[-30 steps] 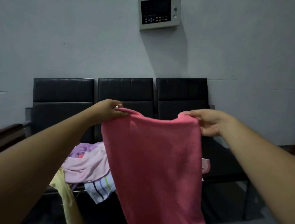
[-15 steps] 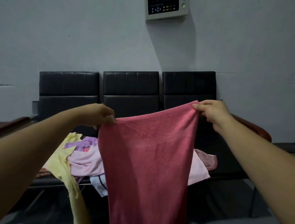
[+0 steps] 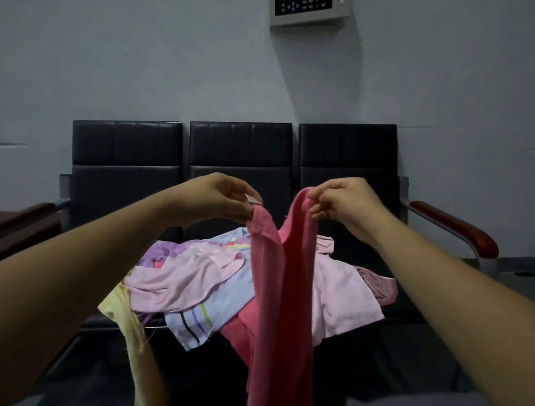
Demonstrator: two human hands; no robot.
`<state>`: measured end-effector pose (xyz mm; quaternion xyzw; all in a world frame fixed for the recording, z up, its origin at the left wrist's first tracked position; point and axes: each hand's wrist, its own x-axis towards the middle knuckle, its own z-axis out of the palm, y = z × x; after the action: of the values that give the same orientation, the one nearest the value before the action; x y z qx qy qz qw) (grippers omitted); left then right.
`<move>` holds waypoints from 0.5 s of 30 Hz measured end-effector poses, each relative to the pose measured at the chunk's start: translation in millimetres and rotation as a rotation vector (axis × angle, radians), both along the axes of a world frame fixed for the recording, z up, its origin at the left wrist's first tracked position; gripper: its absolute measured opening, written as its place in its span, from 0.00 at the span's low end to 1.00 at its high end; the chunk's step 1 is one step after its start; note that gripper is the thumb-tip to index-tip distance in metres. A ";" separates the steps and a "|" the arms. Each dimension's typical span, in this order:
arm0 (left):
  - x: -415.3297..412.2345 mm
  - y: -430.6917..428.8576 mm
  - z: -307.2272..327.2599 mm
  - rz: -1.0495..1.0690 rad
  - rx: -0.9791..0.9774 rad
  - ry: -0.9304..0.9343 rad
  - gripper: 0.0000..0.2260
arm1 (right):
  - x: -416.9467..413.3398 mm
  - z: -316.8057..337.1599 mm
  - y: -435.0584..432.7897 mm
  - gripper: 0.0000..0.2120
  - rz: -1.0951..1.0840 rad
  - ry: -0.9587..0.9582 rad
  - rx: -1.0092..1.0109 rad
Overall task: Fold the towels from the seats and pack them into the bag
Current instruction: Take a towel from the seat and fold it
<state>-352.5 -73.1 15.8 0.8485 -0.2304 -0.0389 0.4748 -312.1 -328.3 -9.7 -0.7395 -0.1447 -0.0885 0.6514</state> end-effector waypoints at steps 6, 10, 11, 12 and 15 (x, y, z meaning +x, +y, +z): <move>3.3 -15.2 -0.8 0.167 0.203 -0.251 0.09 | -24.2 3.1 37.8 0.16 0.180 -0.125 -0.560; 5.0 -14.0 -2.9 0.206 0.228 -0.268 0.08 | -23.5 3.5 48.3 0.06 0.080 -0.233 -0.633; 5.5 -10.8 -3.4 0.202 0.240 -0.255 0.08 | -20.9 2.9 46.9 0.06 0.071 -0.218 -0.595; 6.6 -6.5 -4.5 0.181 0.271 -0.218 0.07 | -19.0 2.1 44.6 0.05 0.082 -0.189 -0.542; 9.1 6.4 -13.9 0.066 0.504 -0.049 0.06 | -14.1 -0.8 35.7 0.04 0.131 -0.119 -0.343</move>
<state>-343.4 -66.7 1.8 0.9479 -0.1971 -0.0589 0.2434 -326.2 -292.6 -10.5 -0.8223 -0.2436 -0.0635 0.5104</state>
